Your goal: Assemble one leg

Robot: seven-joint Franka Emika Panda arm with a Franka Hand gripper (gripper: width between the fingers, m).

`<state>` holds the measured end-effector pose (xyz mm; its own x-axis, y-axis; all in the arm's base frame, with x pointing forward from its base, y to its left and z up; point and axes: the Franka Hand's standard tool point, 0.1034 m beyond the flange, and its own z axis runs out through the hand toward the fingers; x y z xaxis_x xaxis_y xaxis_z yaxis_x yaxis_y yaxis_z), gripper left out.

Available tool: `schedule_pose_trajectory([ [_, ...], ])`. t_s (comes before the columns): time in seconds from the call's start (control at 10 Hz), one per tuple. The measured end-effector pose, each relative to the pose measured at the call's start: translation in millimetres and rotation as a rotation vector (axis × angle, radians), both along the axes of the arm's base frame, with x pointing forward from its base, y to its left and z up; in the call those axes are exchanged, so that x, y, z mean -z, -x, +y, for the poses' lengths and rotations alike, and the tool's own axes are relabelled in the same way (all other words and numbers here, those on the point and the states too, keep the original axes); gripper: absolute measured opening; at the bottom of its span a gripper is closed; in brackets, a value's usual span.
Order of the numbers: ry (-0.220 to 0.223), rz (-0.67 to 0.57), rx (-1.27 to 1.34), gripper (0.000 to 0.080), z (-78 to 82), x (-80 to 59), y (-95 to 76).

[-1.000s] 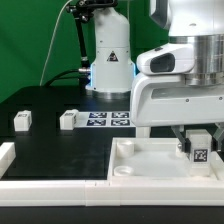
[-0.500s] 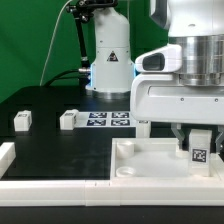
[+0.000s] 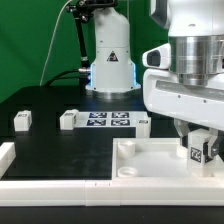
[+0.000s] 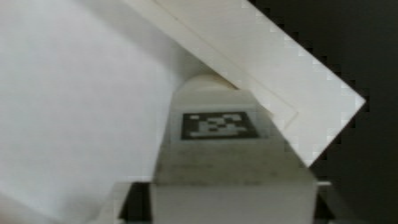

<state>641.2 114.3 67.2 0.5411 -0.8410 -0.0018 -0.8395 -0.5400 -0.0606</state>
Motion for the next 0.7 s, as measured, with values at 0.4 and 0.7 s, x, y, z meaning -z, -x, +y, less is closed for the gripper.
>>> schedule_pose_trajectory([
  [0.4, -0.031, 0.018, 0.391, 0.0291, -2.1, 0.1, 1.8],
  [0.7, -0.036, 0.019, 0.417, 0.0451, -1.5, 1.2, 2.2],
])
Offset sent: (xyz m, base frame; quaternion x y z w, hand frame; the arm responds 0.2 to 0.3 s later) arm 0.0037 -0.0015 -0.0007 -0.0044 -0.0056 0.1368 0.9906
